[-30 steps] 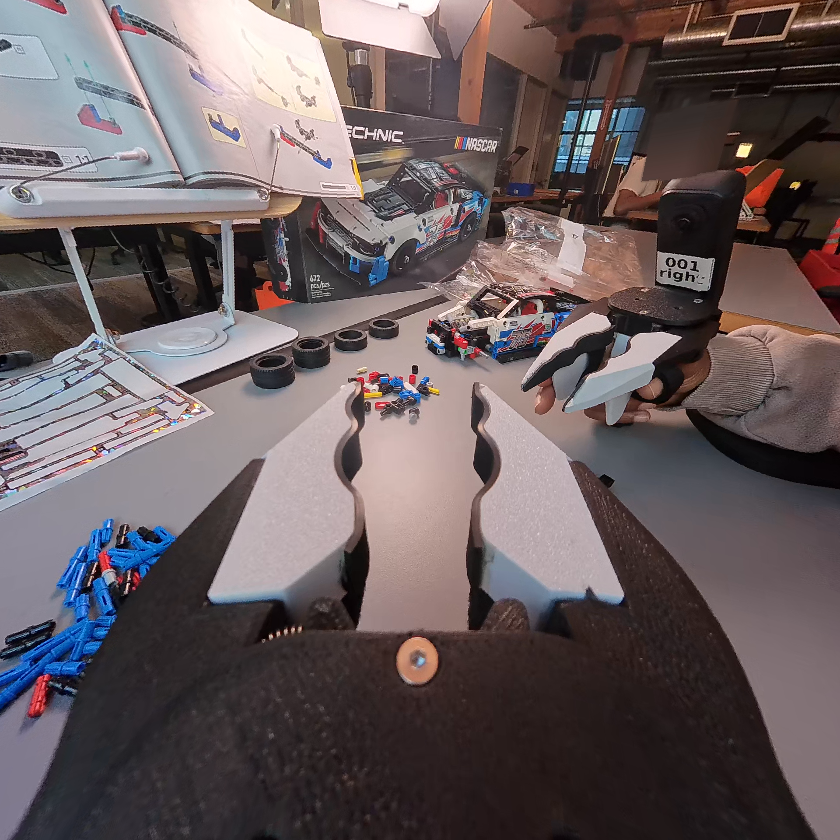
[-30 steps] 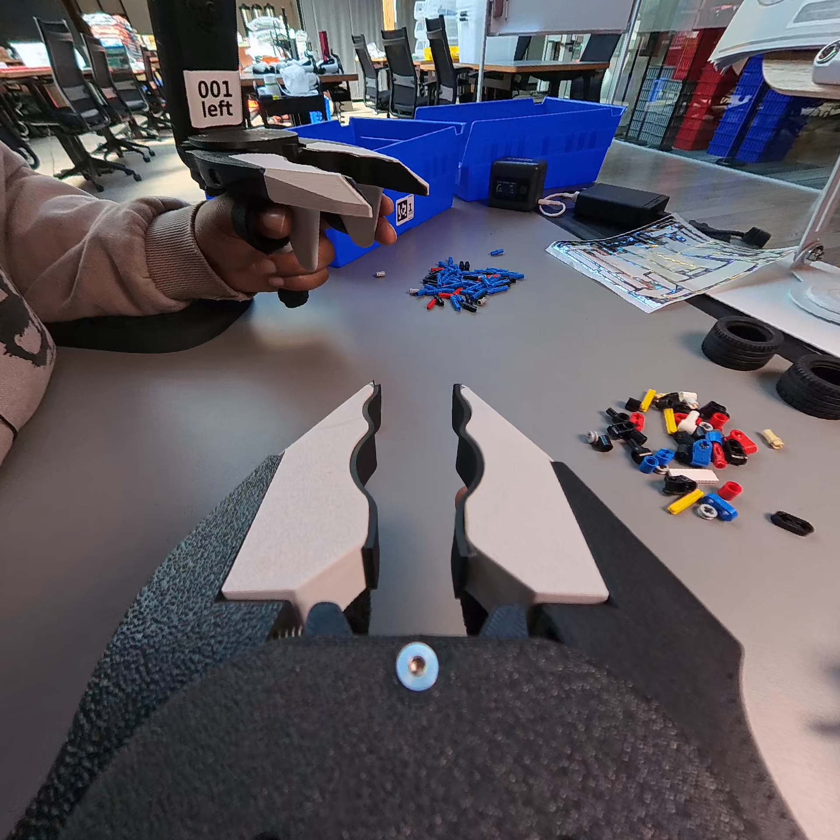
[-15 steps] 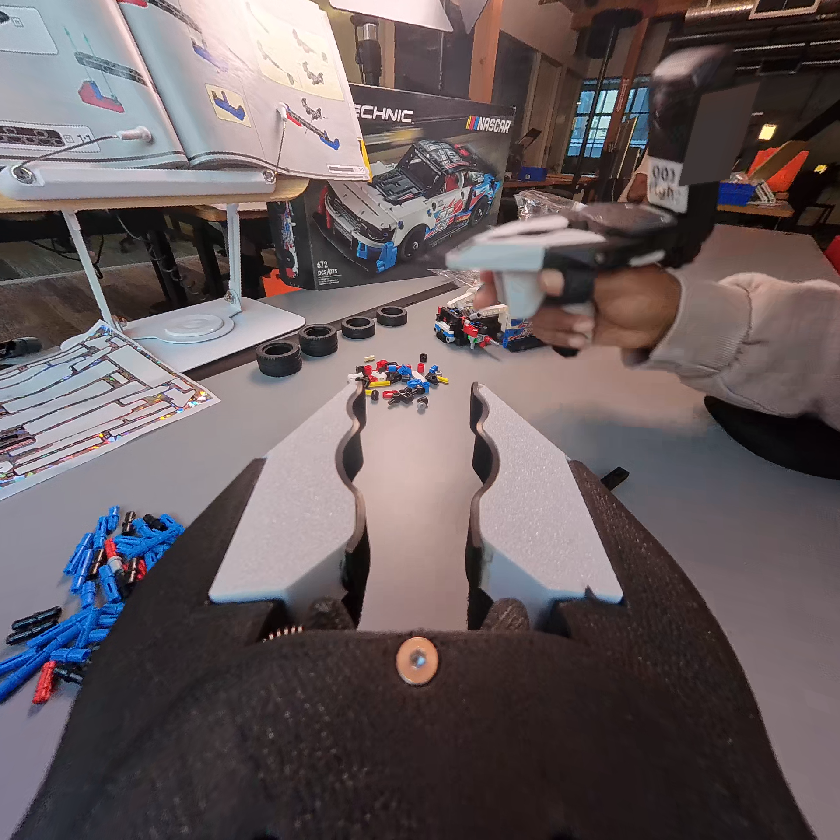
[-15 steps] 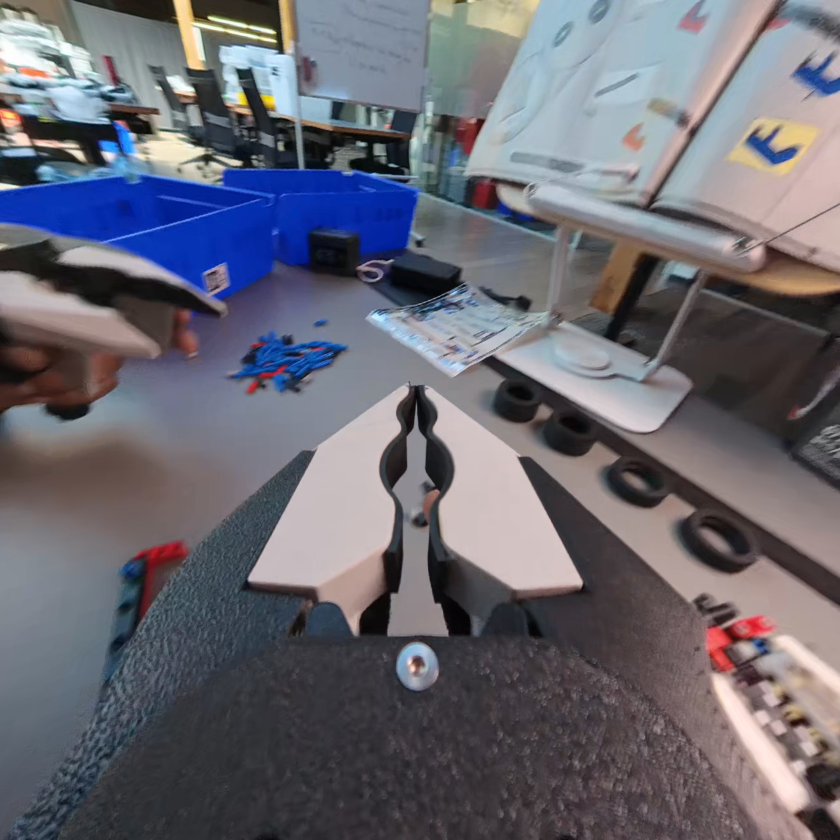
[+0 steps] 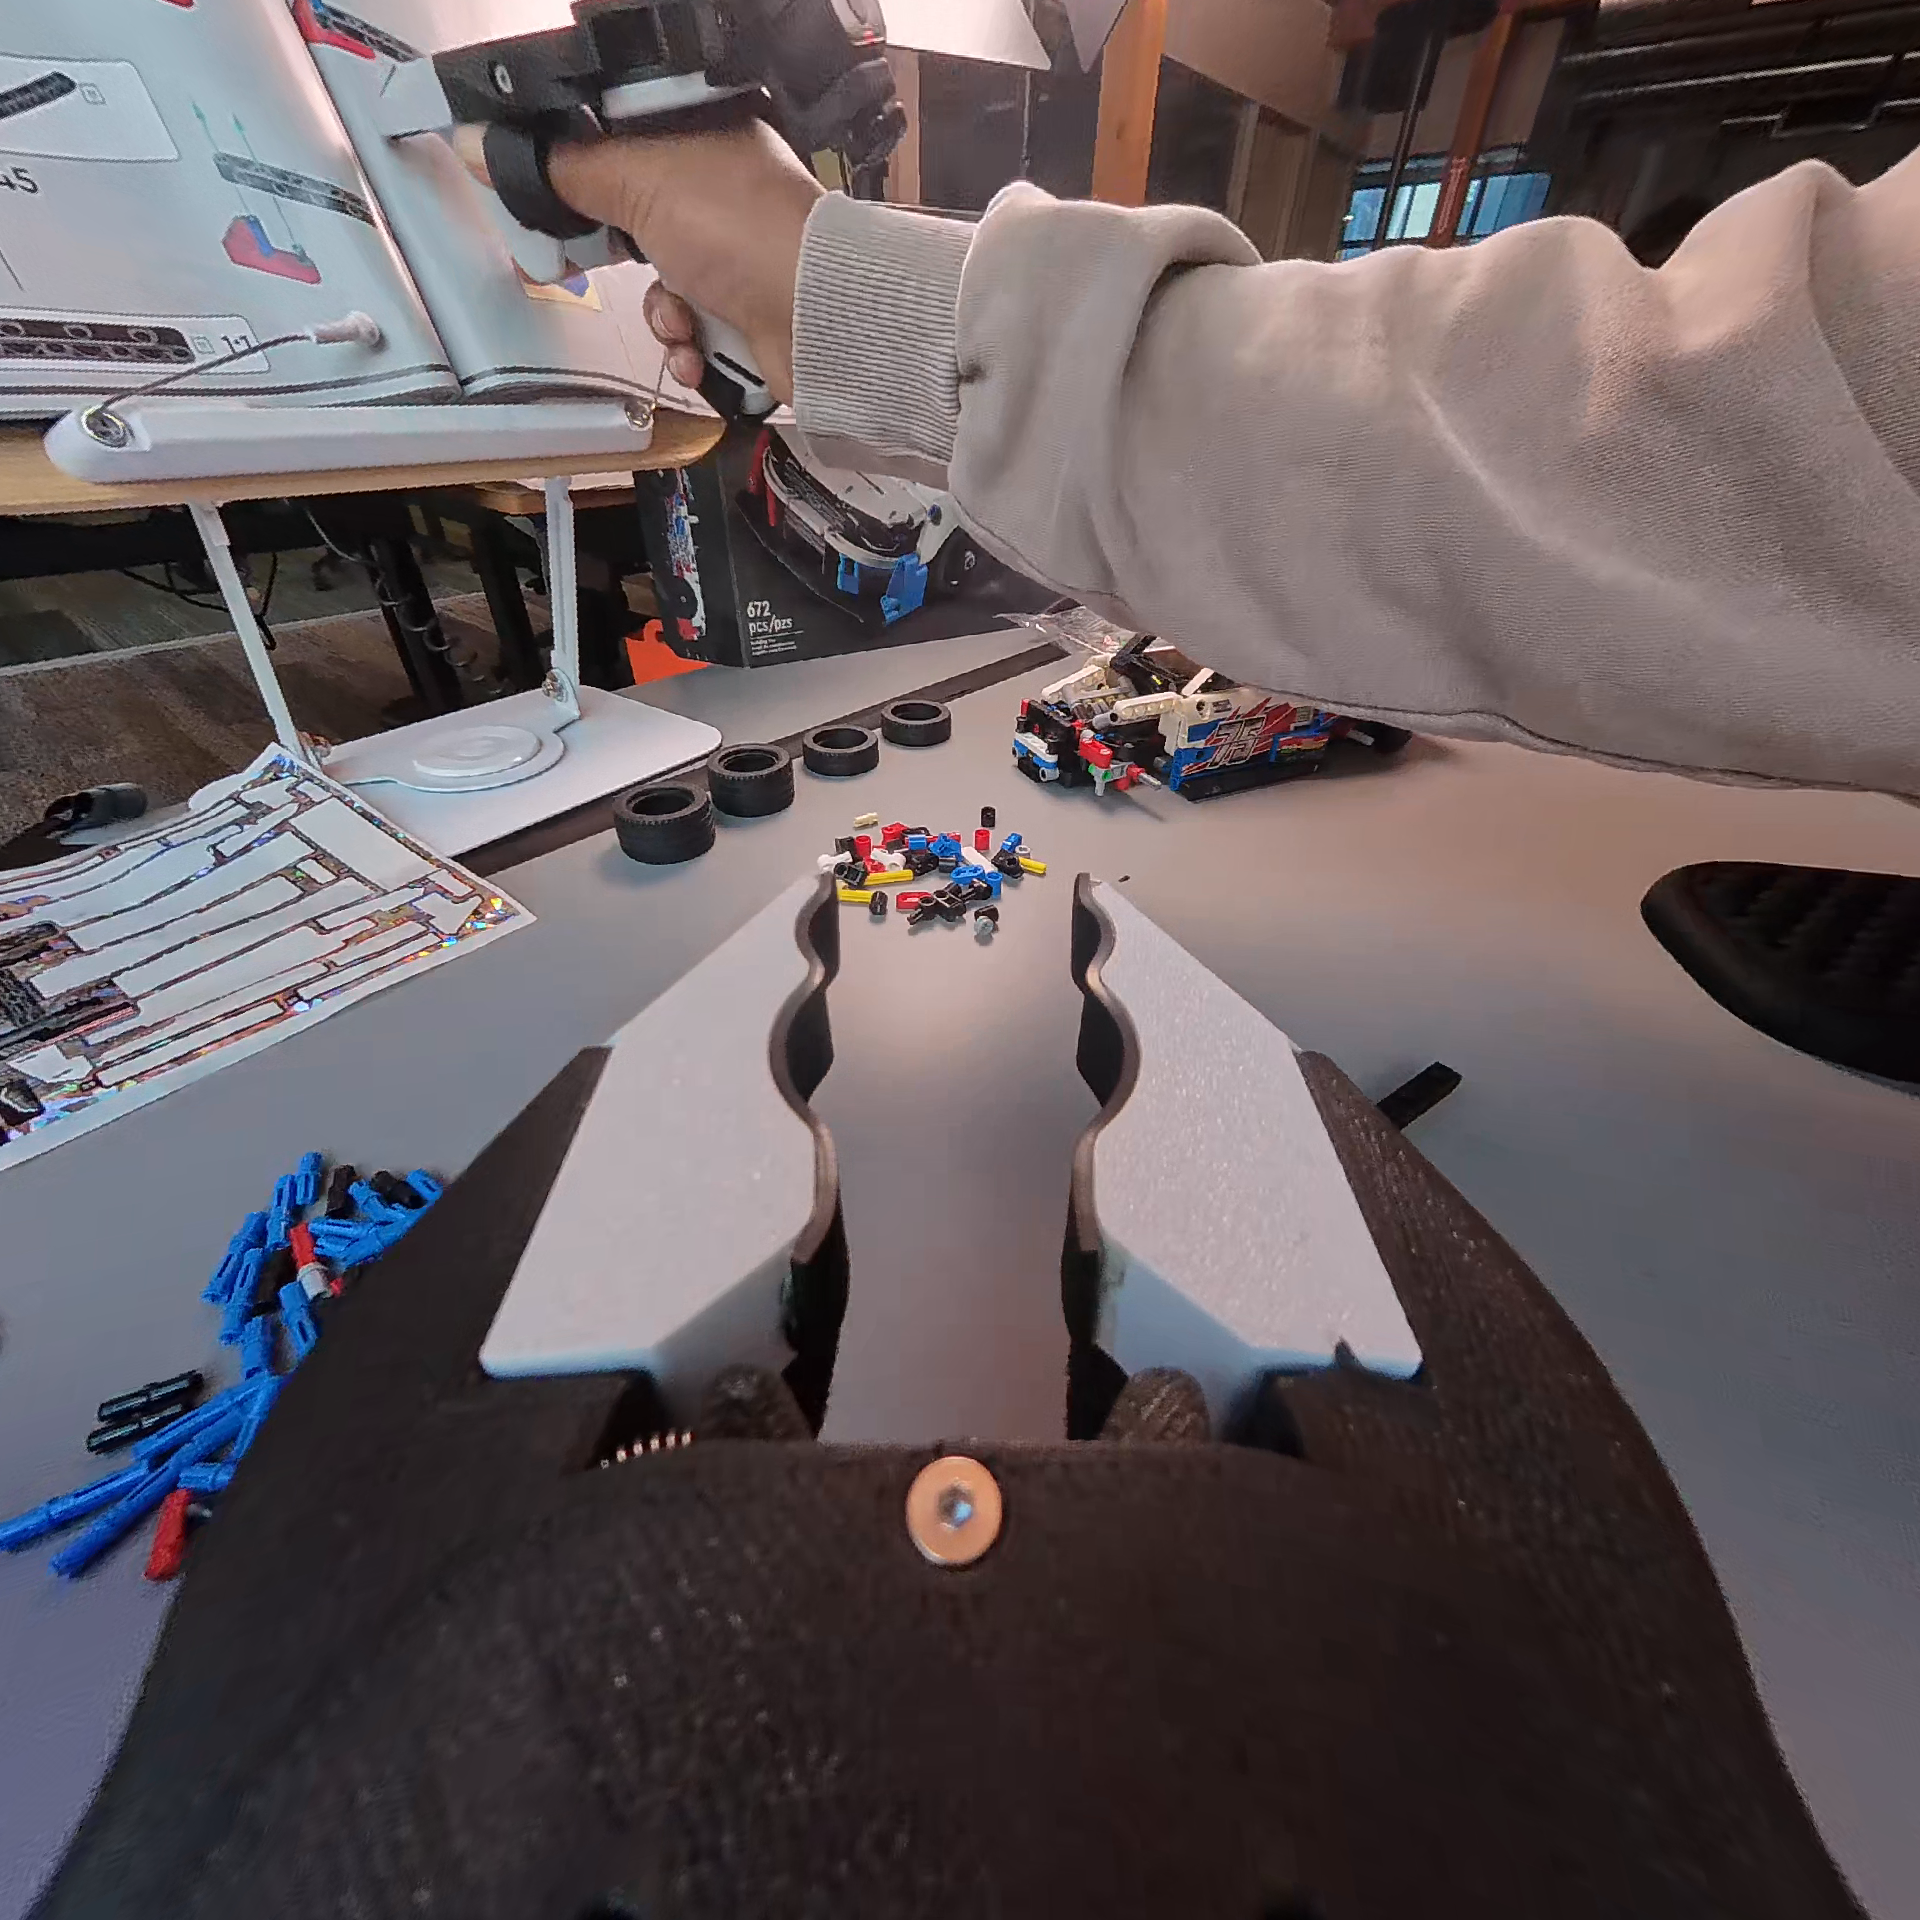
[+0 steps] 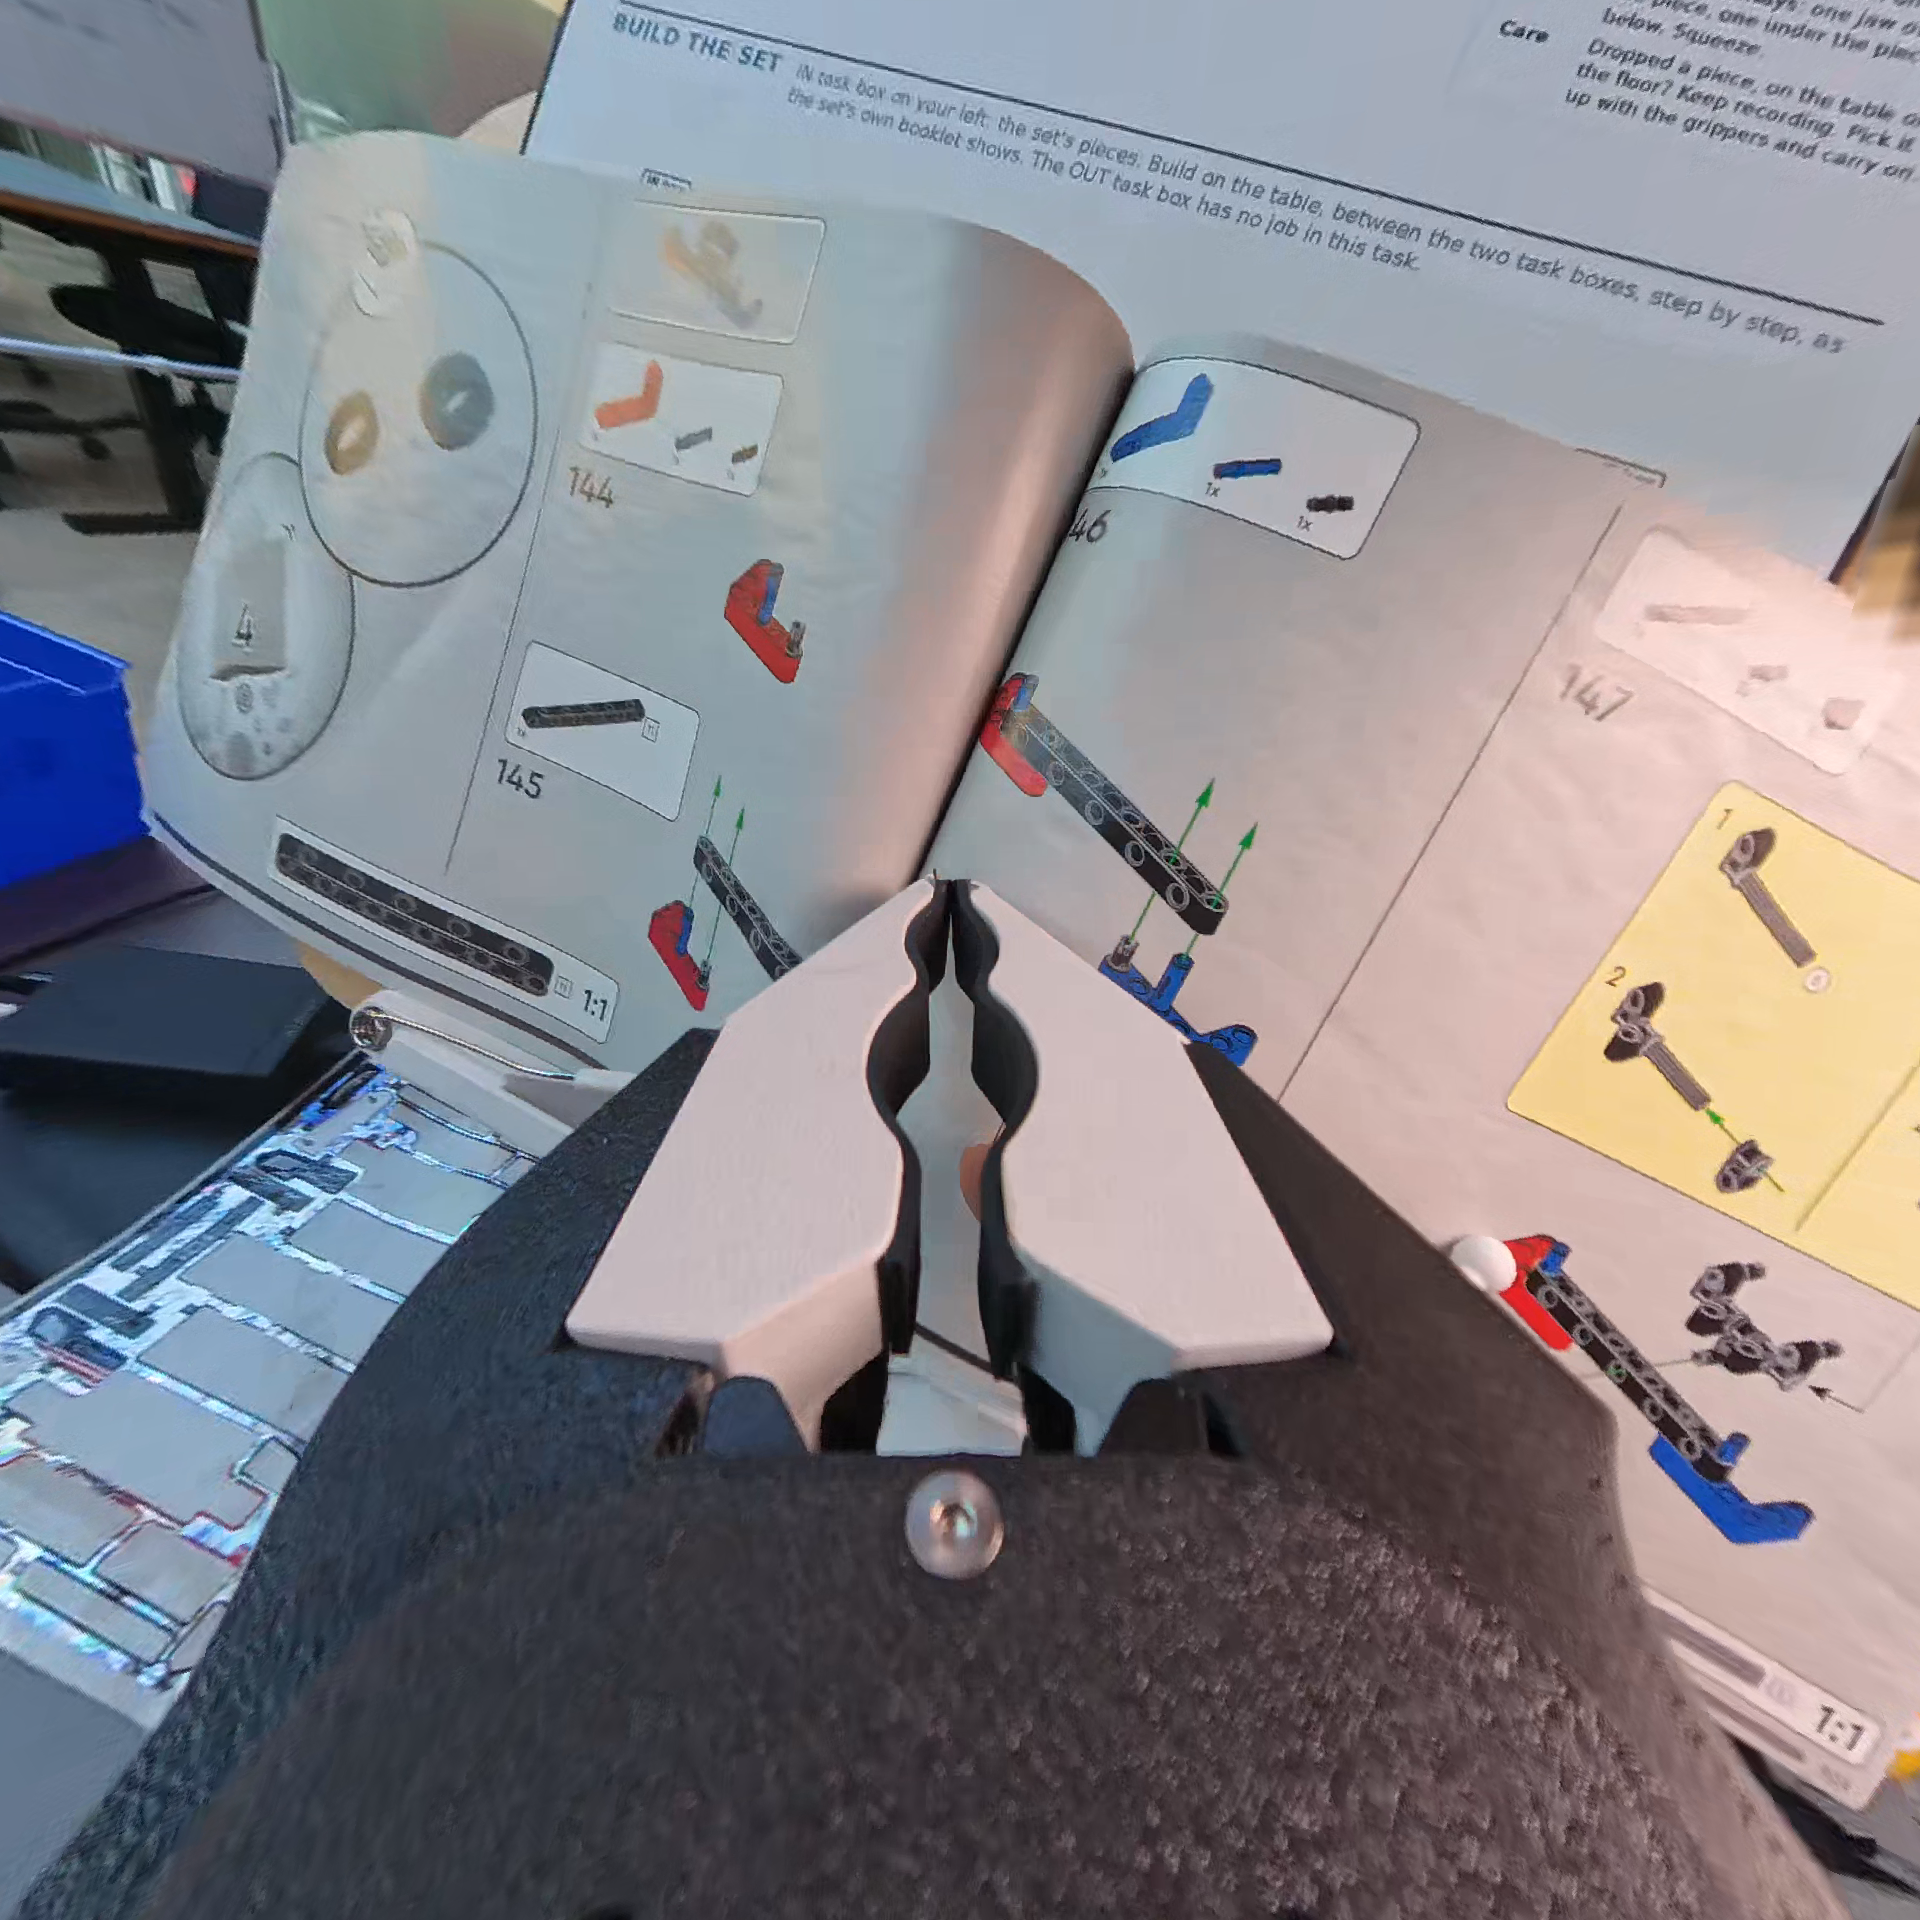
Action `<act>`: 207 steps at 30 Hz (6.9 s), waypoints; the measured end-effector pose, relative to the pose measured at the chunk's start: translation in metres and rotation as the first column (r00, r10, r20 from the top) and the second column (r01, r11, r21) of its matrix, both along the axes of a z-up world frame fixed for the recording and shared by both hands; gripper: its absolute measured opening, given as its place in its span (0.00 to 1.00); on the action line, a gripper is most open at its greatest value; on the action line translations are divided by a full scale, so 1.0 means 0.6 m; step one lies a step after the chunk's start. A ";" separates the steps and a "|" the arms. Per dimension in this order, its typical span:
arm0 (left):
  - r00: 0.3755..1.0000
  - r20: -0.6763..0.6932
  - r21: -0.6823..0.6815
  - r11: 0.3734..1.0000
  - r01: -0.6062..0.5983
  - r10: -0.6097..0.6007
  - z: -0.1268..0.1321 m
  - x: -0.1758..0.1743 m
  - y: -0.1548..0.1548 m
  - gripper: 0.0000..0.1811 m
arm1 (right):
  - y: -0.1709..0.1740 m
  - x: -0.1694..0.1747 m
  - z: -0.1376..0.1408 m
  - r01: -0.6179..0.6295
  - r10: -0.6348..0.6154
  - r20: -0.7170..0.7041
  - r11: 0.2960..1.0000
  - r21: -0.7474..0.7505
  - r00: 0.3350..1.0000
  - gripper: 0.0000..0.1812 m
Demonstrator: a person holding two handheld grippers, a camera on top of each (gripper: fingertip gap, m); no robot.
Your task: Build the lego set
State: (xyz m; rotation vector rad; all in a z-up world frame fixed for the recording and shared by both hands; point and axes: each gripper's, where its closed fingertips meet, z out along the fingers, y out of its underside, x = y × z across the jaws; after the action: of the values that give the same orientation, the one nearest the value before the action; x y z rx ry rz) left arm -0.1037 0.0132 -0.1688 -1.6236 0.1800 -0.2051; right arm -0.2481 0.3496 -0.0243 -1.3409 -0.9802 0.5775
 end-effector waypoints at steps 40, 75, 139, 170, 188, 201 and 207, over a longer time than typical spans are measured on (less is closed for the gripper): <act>1.000 0.000 -0.004 1.000 0.029 -0.029 0.003 0.011 -0.002 0.24 | -0.069 -0.056 -0.068 -0.169 0.088 0.356 0.964 0.204 0.930 0.00; 0.997 -0.063 -0.006 0.999 0.037 -0.037 0.003 0.022 -0.004 0.24 | -0.472 0.254 -0.271 -0.658 0.697 0.365 0.712 -0.244 0.618 0.09; 0.794 0.135 -0.265 0.751 0.605 -0.592 -0.070 0.135 -0.081 0.11 | -0.594 0.428 -0.309 -0.736 0.905 -0.063 0.299 -0.608 0.420 0.04; 0.811 0.094 -0.304 0.759 0.576 -0.578 -0.084 0.133 -0.076 0.04 | -0.592 0.427 -0.351 -0.716 0.900 0.078 0.392 -0.577 0.430 0.07; 0.825 0.012 -0.355 0.769 0.532 -0.566 -0.108 0.133 -0.072 0.04 | -0.591 0.422 -0.356 -0.736 0.877 0.170 0.471 -0.486 0.450 0.03; 0.803 0.269 -0.334 0.731 0.595 -0.531 -0.090 0.128 -0.069 0.04 | -0.578 0.413 -0.328 -0.776 0.844 0.176 0.536 -0.332 0.507 0.05; 0.850 0.099 -0.315 0.794 0.521 -0.518 -0.090 0.119 -0.062 0.07 | -0.572 0.410 -0.327 -0.785 0.813 0.241 0.578 -0.224 0.530 0.04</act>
State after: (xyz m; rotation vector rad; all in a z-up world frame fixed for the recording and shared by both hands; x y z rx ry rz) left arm -0.0324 -0.0240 -0.2227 -1.8788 0.6201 -0.7002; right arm -0.0019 0.0061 -0.2207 -0.9995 -1.9077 1.1338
